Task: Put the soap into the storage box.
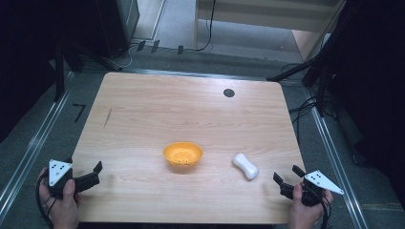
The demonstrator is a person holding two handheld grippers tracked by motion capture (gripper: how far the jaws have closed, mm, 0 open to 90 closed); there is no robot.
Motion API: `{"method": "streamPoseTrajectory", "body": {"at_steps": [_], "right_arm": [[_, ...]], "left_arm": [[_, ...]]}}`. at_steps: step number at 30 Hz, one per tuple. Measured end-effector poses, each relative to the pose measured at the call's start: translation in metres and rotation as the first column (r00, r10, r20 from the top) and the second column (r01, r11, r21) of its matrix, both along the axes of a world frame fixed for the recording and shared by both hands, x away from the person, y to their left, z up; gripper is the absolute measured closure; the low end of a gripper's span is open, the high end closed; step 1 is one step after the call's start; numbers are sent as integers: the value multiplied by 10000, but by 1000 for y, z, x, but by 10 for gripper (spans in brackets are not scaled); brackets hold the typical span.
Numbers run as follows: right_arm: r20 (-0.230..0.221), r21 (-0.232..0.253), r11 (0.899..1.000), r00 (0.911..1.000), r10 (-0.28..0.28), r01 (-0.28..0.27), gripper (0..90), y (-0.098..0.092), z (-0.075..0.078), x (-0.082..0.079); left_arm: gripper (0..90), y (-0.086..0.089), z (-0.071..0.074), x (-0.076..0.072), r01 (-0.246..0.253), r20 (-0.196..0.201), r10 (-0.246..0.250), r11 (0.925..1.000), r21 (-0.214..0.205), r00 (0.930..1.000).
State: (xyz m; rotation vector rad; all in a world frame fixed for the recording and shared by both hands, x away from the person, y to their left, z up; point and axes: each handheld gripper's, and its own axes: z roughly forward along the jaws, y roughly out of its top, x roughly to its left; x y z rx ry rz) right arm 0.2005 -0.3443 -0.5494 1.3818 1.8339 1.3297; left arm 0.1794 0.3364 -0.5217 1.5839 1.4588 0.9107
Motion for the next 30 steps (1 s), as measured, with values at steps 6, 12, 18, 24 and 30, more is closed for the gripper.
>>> {"method": "streamPoseTrajectory", "body": {"at_steps": [6, 12, 18, 24, 30], "right_arm": [[-183, -113, 9999, 9998, 49, -51, 139, 1, 0, 1], [-782, -207, 9998, 9969, -12, -4, 139, 1, 0, 7], [-1619, -1097, 9928, 9863, 303, -485, 139, 9, 7, 14], [-2512, -1706, 9763, 9639, 878, -1333, 145, 19, 20, 23], [-2860, -1944, 9680, 9531, 989, -1587, 152, 25, 27, 26]], "left_arm": [[0, -3, 0, -2, 62, 278, -69, 9997, 251, 9996], [0, -3, 0, 1, 13, 55, -14, 9997, 252, 10000], [0, -3, 0, 1, 74, 4, -74, 9997, 225, 10000], [0, -4, 0, 2, 113, -120, -109, 9992, 375, 9999], [0, -5, 0, 2, 215, -95, -211, 9990, 382, 9997]]}}
